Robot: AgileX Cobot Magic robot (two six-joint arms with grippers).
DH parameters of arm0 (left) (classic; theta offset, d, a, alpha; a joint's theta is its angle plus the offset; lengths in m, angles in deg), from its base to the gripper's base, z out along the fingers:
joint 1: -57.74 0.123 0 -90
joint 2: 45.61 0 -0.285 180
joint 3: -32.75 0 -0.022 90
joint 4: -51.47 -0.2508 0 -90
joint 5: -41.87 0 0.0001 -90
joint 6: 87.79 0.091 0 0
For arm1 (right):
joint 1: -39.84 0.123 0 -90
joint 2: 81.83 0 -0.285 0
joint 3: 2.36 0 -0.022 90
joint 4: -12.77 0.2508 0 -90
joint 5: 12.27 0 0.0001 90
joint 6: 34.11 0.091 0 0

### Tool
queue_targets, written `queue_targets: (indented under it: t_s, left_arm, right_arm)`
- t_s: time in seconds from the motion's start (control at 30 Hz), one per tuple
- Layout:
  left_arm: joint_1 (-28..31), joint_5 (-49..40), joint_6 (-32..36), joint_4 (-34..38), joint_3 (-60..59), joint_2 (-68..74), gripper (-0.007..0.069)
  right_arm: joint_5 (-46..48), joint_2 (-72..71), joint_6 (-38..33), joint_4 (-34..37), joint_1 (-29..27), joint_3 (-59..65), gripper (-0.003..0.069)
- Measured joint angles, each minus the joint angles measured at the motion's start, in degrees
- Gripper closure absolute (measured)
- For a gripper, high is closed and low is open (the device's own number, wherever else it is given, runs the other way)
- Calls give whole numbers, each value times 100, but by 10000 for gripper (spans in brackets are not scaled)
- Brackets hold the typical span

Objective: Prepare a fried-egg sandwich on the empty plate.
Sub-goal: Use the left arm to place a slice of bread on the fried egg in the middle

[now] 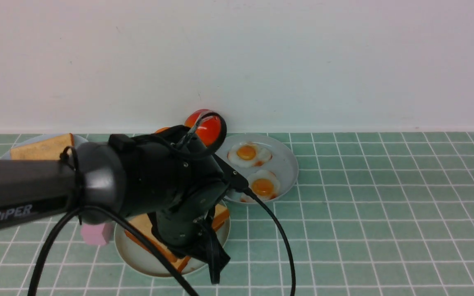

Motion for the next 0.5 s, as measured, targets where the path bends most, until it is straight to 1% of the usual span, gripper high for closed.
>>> queue_targets:
  t_s: [0.13,0.17,0.23,0.27,0.37,0.4,0.43,0.5]
  left_arm:
    - [0,84,-217,-5,0,27,566]
    - [0,102,-231,-5,0,27,557]
    - [0,115,-251,-5,0,27,513]
    - [0,115,-251,-5,0,27,513]
    - [0,125,-252,-5,0,32,428]
    - [0,125,-252,-5,0,32,388]
    - [0,125,-252,-5,0,32,382]
    - [0,125,-257,1,0,20,319]
  right_arm:
    - [0,0,0,0,0,0,574]
    - [0,0,0,0,0,0,574]
    - [0,0,0,0,0,0,574]
    - [0,0,0,0,0,0,574]
    - [6,0,-6,0,0,0,572]
    - [19,0,-6,0,0,0,571]
    - [19,0,-6,0,0,0,571]
    - [48,0,-6,0,0,0,569]
